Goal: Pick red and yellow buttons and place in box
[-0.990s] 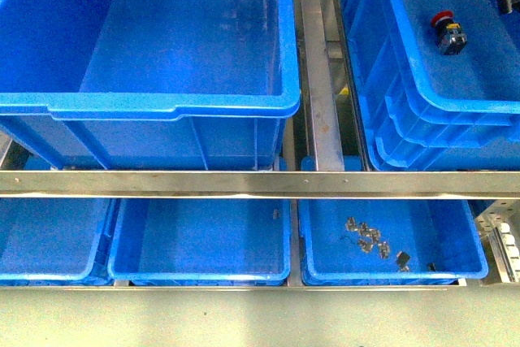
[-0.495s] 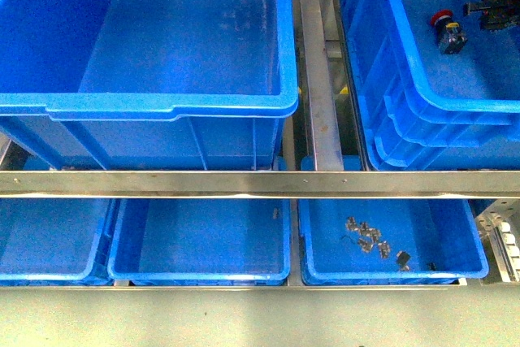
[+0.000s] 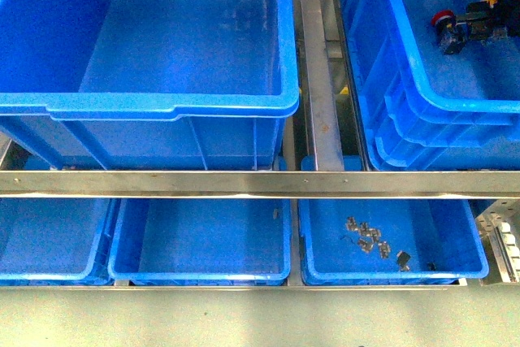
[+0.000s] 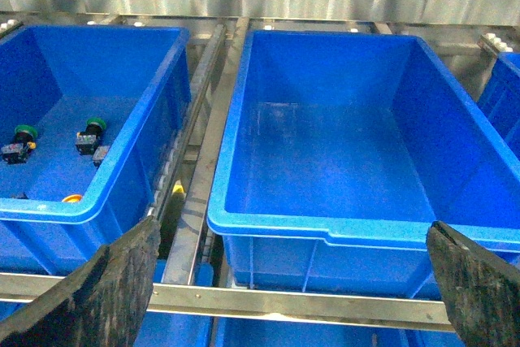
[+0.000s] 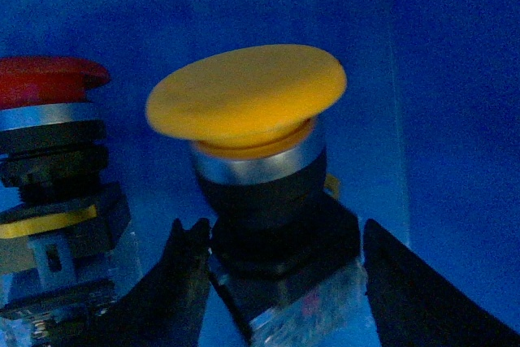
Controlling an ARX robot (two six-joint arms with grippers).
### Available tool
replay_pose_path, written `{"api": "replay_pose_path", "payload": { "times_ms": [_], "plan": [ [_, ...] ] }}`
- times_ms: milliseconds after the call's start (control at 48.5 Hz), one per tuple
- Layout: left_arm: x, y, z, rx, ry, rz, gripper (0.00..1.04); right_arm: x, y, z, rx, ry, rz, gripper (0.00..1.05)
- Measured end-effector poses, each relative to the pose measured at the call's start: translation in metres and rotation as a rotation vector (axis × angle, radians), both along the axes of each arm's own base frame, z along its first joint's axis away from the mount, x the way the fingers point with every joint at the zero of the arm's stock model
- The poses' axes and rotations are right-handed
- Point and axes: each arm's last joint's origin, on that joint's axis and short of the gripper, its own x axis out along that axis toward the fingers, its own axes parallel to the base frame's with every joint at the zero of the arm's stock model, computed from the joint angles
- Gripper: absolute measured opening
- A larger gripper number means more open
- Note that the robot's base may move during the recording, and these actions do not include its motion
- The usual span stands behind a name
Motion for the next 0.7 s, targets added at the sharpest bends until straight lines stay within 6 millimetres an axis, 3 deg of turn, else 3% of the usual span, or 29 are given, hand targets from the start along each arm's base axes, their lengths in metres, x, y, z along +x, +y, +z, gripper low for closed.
{"api": "replay_pose_path", "payload": {
  "times_ms": [103, 124, 144, 186, 248, 392, 557, 640, 701],
  "plan": [
    [0.0, 0.0, 0.0, 0.0, 0.0, 0.0, 0.97, 0.0, -0.001, 0.006, 0.014, -0.013, -0.014, 0.67],
    [0.0, 0.0, 0.0, 0.0, 0.0, 0.0, 0.97, 0.0, -0.001, 0.011, 0.02, -0.026, -0.017, 0.75],
    [0.0, 0.0, 0.0, 0.0, 0.0, 0.0, 0.97, 0.0, -0.001, 0.011, 0.02, -0.026, -0.017, 0.75],
    [0.0, 0.0, 0.0, 0.0, 0.0, 0.0, 0.97, 0.001, -0.001, 0.016, 0.024, -0.045, -0.025, 0.89],
    [0.0, 0.0, 0.0, 0.0, 0.0, 0.0, 0.97, 0.003, 0.0, 0.025, 0.038, -0.102, -0.011, 1.0],
    [0.0, 0.0, 0.0, 0.0, 0.0, 0.0, 0.97, -0.012, 0.004, 0.049, 0.088, -0.196, 0.018, 0.99],
    [0.0, 0.0, 0.0, 0.0, 0.0, 0.0, 0.97, -0.061, 0.015, 0.095, 0.155, -0.301, 0.046, 0.99],
    [0.0, 0.0, 0.0, 0.0, 0.0, 0.0, 0.97, -0.099, 0.021, 0.114, 0.214, -0.357, 0.045, 0.99],
    [0.0, 0.0, 0.0, 0.0, 0.0, 0.0, 0.97, -0.142, 0.029, 0.121, 0.288, -0.376, 0.023, 0.99]
  ]
}}
